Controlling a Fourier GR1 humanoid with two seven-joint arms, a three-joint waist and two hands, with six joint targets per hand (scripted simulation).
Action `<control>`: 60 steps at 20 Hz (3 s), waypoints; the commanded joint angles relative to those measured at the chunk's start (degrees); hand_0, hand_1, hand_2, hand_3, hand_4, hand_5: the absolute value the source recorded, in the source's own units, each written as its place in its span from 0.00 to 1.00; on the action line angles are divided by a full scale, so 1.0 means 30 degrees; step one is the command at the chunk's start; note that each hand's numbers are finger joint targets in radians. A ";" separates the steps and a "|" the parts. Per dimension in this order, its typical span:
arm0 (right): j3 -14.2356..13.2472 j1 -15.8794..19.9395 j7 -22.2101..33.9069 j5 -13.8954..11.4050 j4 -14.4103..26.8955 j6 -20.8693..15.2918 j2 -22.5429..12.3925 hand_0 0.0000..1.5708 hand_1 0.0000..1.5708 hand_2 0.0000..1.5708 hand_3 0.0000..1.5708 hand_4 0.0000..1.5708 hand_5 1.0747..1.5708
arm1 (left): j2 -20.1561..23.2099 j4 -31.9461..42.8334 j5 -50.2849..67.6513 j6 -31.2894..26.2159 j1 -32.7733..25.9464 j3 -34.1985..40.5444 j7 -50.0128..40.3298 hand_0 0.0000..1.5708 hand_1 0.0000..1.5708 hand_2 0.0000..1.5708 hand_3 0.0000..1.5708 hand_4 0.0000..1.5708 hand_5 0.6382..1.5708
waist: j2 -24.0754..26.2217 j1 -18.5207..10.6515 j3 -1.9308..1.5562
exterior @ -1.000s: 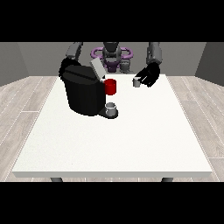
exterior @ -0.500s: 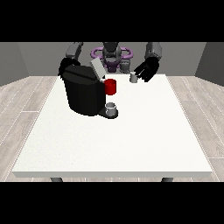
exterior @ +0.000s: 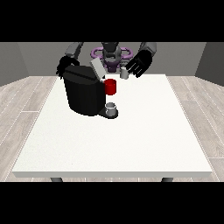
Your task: Insert the coffee pod into the coffee machine and close the lid
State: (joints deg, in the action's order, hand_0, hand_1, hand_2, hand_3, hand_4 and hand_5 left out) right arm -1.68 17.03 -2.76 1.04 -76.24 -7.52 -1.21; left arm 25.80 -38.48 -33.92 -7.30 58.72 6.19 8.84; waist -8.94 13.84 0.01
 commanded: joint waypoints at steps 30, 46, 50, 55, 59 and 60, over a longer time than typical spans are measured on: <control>-0.0430 0.0864 -0.0375 0.0052 -0.0295 -0.0536 -0.0128 0.00 0.00 0.00 0.00 0.33 1.00 | -0.0749 0.0826 -0.1043 -0.0388 0.3233 -0.0069 -0.1205 0.77 0.77 0.81 0.76 0.32 1.00 | -0.1765 0.0728 -0.0009; -0.0584 0.0140 -0.0883 0.0182 -0.0535 -0.0730 -0.0022 0.00 0.00 0.00 0.00 0.28 1.00 | -0.1265 0.1189 -0.1441 -0.0065 0.2293 -0.0137 -0.0732 0.78 0.78 0.80 0.73 0.30 1.00 | -0.1906 0.0610 -0.0009; -0.0342 0.0064 -0.0543 0.0055 -0.0487 -0.0768 0.0077 0.00 0.00 0.00 0.00 0.23 1.00 | -0.1352 0.1228 -0.1629 -0.0175 0.2369 -0.0217 -0.1098 0.74 0.74 0.76 0.67 0.29 1.00 | -0.1661 0.0639 -0.0008; -0.0351 0.1081 0.0294 0.0086 -0.1127 -0.0752 -0.0395 0.00 0.00 0.00 0.00 0.26 1.00 | -0.0025 0.1488 -0.1768 -0.0681 0.3465 0.0151 -0.0995 0.70 0.70 0.73 0.62 0.26 1.00 | -0.2267 0.1101 -0.0005; -0.0684 0.0479 -0.1207 0.0266 -0.0151 -0.1031 0.0109 0.00 0.00 0.00 0.00 0.28 1.00 | -0.0296 0.1049 -0.1895 -0.0821 0.2849 -0.0166 -0.0388 0.67 0.67 0.71 0.61 0.23 1.00 | -0.2179 0.0237 -0.0009; -0.0889 0.0805 -0.0393 0.0576 -0.0506 -0.0804 -0.0230 0.00 0.00 0.00 0.00 0.30 1.00 | -0.0500 0.1176 -0.1991 -0.0603 0.2627 -0.0204 -0.0499 0.67 0.67 0.72 0.61 0.23 1.00 | -0.1899 0.0410 -0.0007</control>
State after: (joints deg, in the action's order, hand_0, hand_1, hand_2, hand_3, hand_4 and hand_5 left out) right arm -3.68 19.07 -4.42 1.93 -78.05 -10.00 -1.87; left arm 24.61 -35.10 -39.06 -9.14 67.43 6.18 7.36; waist -15.30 15.62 -0.07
